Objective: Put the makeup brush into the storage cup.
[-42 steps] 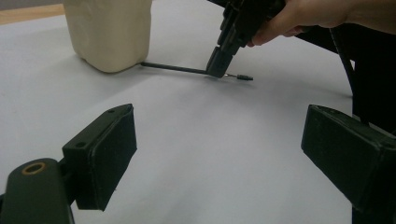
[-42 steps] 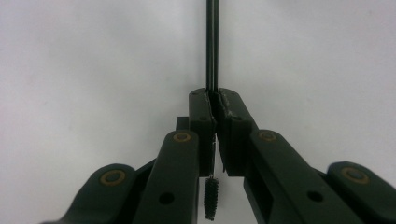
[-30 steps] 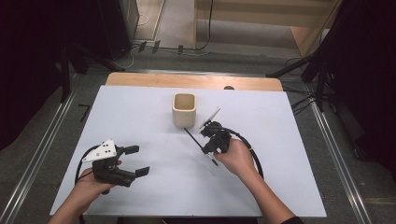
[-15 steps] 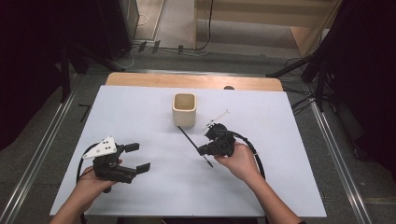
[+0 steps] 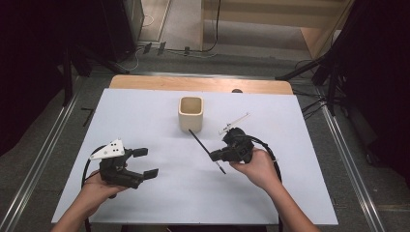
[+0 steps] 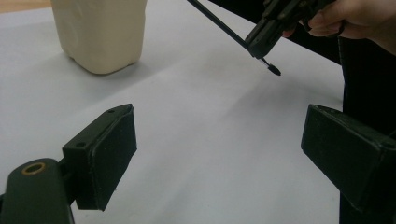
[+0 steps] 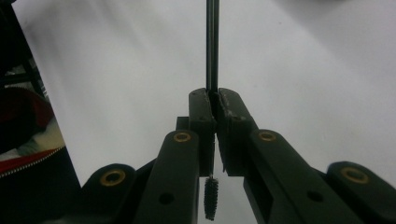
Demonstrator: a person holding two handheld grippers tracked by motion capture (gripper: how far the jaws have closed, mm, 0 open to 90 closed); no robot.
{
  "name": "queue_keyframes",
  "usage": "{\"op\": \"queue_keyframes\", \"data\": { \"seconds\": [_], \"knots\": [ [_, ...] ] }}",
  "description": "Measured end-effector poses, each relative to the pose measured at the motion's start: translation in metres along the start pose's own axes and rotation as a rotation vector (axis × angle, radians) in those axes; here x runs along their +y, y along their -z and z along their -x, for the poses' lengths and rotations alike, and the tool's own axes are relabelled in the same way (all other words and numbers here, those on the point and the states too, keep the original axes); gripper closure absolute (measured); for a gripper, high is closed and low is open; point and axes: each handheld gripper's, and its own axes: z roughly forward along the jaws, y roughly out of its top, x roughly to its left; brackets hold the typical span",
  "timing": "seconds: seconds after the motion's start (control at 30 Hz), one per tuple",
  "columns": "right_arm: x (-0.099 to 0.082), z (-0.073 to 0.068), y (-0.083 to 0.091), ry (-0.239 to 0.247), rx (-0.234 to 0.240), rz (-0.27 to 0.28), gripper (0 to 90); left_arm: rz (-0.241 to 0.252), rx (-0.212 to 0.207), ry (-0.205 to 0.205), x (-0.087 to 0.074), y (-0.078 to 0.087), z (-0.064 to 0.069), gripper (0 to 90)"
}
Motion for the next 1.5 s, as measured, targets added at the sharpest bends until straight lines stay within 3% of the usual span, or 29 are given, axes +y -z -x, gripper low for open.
{"op": "queue_keyframes", "data": {
  "seconds": [0.1,0.17,0.4,0.6,0.63,0.8,0.87,1.1,1.2,1.5],
  "knots": [
    [-0.003,-0.002,0.003,0.002,0.009,0.000,86.9,-0.014,-0.009,0.001,0.001,-0.002,0.000,10.6],
    [-0.008,-0.003,0.005,0.019,0.016,-0.005,86.9,-0.045,-0.046,-0.003,0.001,-0.006,0.000,10.6],
    [-0.018,-0.006,0.008,0.062,0.024,-0.035,86.9,-0.094,-0.060,-0.022,0.007,-0.016,0.005,10.7],
    [-0.021,-0.006,0.010,0.088,0.045,-0.078,86.9,-0.148,-0.066,-0.071,0.013,-0.024,0.009,10.6],
    [-0.021,-0.006,0.010,0.123,0.038,-0.105,86.9,-0.154,-0.076,-0.071,0.016,-0.026,0.010,10.7],
    [-0.016,-0.009,0.010,0.165,0.041,-0.145,86.9,-0.173,-0.082,-0.091,0.023,-0.033,0.012,10.6],
    [-0.012,-0.012,0.009,0.192,0.040,-0.184,86.9,-0.175,-0.094,-0.106,0.030,-0.036,0.013,10.6],
    [-0.006,-0.009,0.008,0.244,0.070,-0.235,86.9,-0.190,-0.118,-0.103,0.040,-0.044,0.010,10.7],
    [-0.004,-0.008,0.007,0.245,0.080,-0.252,86.9,-0.197,-0.125,-0.093,0.042,-0.048,0.010,10.6],
    [0.008,-0.014,-0.001,0.333,0.091,-0.338,86.9,-0.235,-0.157,-0.121,0.048,-0.059,0.014,10.6]
  ]
}}
